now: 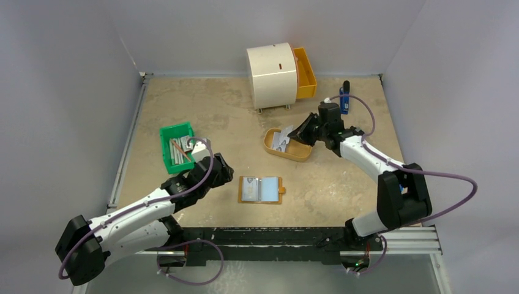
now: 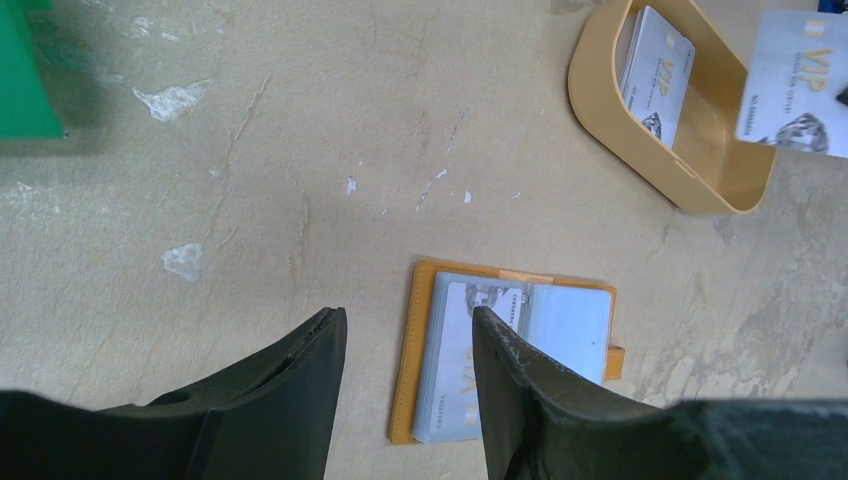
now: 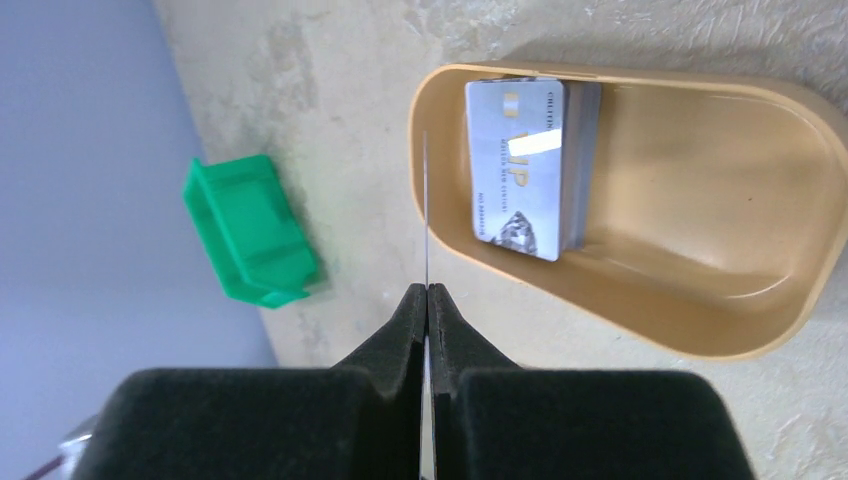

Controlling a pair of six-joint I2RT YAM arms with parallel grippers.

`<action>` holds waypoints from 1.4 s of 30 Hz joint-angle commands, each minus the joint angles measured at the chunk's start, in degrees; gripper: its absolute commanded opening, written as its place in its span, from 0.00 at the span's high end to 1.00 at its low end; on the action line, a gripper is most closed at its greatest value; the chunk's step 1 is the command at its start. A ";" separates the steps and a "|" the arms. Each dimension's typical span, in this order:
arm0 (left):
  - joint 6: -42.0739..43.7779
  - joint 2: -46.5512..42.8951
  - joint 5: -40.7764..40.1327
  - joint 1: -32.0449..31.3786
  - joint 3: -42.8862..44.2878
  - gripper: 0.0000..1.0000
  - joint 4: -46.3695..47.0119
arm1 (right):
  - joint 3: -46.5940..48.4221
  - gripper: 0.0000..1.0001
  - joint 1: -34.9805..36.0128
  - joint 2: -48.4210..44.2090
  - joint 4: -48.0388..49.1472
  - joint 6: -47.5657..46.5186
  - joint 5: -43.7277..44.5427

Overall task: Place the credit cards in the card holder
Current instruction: Pick up the credit card from the storage box, then insert the credit card into the card holder.

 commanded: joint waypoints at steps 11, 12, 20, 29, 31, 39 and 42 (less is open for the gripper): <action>4.36 -3.31 2.87 -0.26 5.44 0.46 -0.30 | 1.22 1.00 -3.58 -11.31 -5.10 6.61 -7.13; 5.30 -2.73 4.32 -0.38 5.91 0.45 0.26 | 2.59 1.00 -3.63 -12.39 -6.93 2.94 -4.86; 9.79 10.04 8.45 -10.06 10.16 0.46 6.98 | -8.15 1.00 -3.04 -27.76 -18.13 -15.78 -3.66; 12.86 30.10 4.93 -17.07 20.45 0.51 9.02 | -20.49 1.00 -1.94 -36.94 -18.11 -16.48 -5.85; 13.33 33.54 4.18 -17.42 22.29 0.51 8.38 | -20.79 1.00 -1.79 -36.94 -17.86 -16.94 -5.97; 14.00 42.36 2.54 -17.78 26.61 0.49 5.79 | -20.25 1.00 -0.37 -36.00 -17.06 -18.41 -6.67; 14.03 43.57 1.17 -18.05 27.13 0.48 4.73 | -19.99 1.00 0.20 -35.89 -17.18 -18.90 -6.63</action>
